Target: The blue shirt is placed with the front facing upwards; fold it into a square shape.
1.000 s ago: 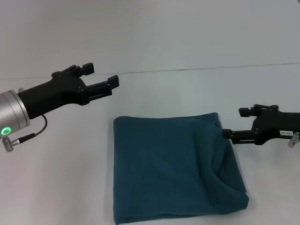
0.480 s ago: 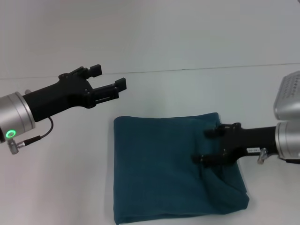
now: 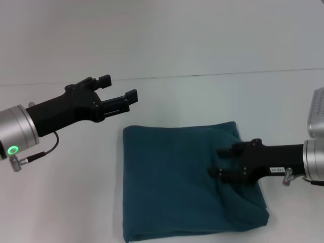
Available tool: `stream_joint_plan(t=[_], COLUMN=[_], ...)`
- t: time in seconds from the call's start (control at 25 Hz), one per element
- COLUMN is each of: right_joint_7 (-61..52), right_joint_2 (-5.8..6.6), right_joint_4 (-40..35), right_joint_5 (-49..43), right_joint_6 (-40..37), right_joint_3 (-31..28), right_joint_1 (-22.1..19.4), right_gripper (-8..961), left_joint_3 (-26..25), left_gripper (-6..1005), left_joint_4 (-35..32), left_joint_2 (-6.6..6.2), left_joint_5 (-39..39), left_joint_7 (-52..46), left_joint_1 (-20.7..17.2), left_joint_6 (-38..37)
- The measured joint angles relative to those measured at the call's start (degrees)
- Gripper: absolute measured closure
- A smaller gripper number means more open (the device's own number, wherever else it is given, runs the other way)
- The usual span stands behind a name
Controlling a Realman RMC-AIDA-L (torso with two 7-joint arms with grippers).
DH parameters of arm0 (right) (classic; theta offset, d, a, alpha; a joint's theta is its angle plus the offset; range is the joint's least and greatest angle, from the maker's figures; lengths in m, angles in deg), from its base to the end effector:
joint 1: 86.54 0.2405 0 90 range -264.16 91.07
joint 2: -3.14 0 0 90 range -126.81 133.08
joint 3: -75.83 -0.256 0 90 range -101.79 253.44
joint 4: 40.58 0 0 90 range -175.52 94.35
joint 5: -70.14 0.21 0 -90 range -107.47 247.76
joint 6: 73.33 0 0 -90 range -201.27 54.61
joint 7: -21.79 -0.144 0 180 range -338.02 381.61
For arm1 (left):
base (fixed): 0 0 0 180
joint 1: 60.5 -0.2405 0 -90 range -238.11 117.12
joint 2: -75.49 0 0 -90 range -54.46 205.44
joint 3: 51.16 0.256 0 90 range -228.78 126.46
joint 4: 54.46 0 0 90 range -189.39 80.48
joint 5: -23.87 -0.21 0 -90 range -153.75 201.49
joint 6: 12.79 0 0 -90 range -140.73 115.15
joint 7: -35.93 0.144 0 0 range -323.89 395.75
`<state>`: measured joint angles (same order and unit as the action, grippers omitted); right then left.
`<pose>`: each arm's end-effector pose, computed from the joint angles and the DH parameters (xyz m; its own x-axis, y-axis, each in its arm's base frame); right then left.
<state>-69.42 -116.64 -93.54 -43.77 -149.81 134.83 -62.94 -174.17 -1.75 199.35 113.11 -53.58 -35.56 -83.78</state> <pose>0.2626 0.3366 -0.0056 0.8724 -0.3755 -0.3129 -0.4610 -0.8448 -0.2716 -0.2062 0.3657 0.0075 0.6601 0.2569 0.7059 0.5767 -0.7754 -0.2571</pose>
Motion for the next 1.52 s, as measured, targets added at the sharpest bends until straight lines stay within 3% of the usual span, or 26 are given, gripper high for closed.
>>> stream_joint_plan(t=[0.2,0.4,0.64,0.84,1.04,1.16,1.52], right_joint_7=[0.6,1.7,7.6,14.7,17.5,18.2,18.0], right_joint_2=[0.23,0.24,0.08,0.12,0.0,-0.06,-0.03], right_joint_4=[2.0,2.4,5.1,12.3,15.7,16.6,17.3], right_joint_5=[-2.2,-2.4,3.1,4.3,4.0,3.6,3.9], right_joint_6=[2.3,3.2,-3.6,-5.6,-5.0,-3.8,8.3], right_joint_3=[-1.5,-7.3,-14.0,-16.2,-16.0,-16.1,-16.7], right_joint_1=[-0.4,-1.3,-2.2,-2.7,-2.5,-2.3,-2.7], right_gripper=[354,488,483,479,396,332,331], left_joint_3=[0.2,0.3,0.3,0.1,-0.2,-0.4,-0.4], left_gripper=[50,50,50,50,49,49,49], left_joint_4=[-0.3,-0.3,-0.3,-0.5,-2.3,-3.2,-3.5], left_joint_2=[0.24,0.23,0.27,0.49,0.41,0.21,0.29], left_joint_5=[0.2,0.2,0.3,1.1,5.5,6.2,6.3], left_joint_7=[0.4,0.6,1.6,3.8,7.6,8.8,9.5], left_joint_1=[0.3,0.4,0.2,-0.4,-1.5,-1.6,-1.5], left_joint_6=[-0.2,-0.2,-0.5,-2.0,-4.2,-4.5,-4.8])
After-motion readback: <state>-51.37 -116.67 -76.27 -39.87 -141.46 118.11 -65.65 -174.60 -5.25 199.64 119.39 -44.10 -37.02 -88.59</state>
